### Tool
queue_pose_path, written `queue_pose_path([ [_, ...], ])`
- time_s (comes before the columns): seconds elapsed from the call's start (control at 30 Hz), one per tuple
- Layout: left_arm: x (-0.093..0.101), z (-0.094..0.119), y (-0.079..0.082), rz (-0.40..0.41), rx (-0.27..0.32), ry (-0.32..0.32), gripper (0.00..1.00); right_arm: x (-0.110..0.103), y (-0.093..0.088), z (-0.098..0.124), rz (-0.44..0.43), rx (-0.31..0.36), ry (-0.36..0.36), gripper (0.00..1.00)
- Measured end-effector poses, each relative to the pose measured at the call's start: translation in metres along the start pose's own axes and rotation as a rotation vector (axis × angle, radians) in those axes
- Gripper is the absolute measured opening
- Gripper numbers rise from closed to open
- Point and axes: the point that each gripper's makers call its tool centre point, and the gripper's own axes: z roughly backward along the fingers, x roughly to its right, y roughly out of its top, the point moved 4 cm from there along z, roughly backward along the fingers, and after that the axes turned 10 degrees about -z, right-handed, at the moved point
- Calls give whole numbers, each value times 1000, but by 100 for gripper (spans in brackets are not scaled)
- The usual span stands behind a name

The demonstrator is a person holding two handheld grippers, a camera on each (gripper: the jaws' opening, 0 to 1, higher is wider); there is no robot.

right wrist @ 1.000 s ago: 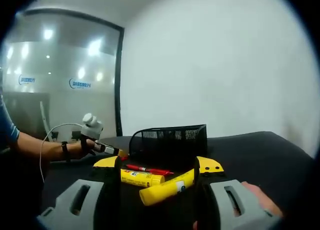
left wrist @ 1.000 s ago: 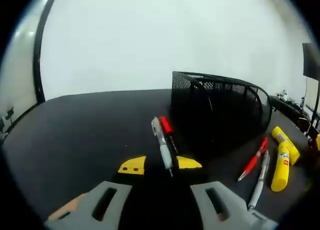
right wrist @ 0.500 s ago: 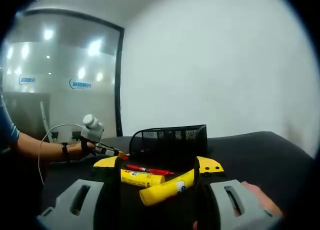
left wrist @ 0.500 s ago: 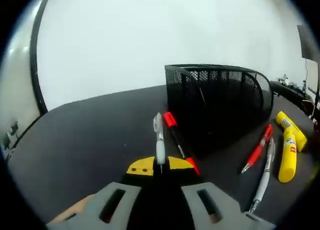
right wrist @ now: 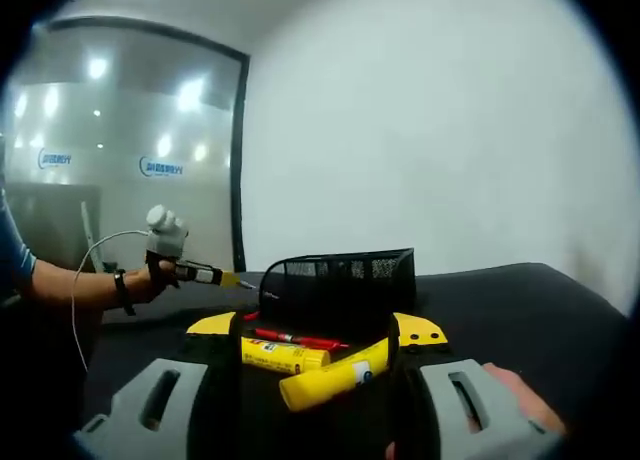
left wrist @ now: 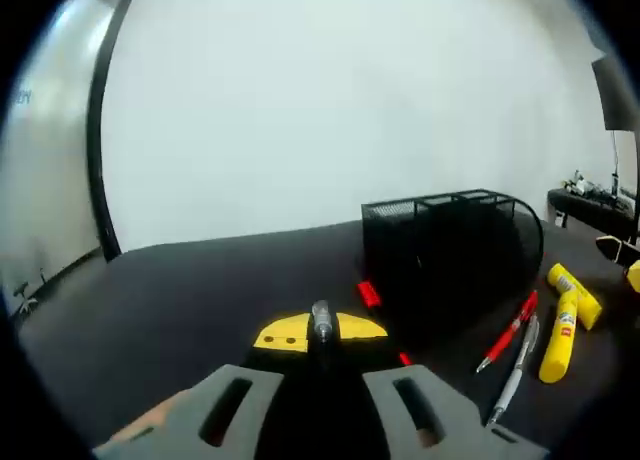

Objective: Pick up pens and glue sticks and place them into the holder.

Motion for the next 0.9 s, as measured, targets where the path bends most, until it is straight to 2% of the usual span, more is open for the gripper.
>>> queue_pose_path([
  [0.3, -8, 28, 29, -29, 80, 20, 8, -2, -1, 0, 9, -4, 7, 55],
  [0.63, -1, 65, 60, -25, 160, -23, 8, -10, 0, 0, 4, 1, 41, 54],
  [0.7, -4, 63, 70, -19, 170, -37, 8, -13, 0, 0, 7, -6, 53, 53],
  [0.9, 8, 80, 84, -35, 206, -63, 8, -31, -6, -1, 72, -51, 92, 44],
])
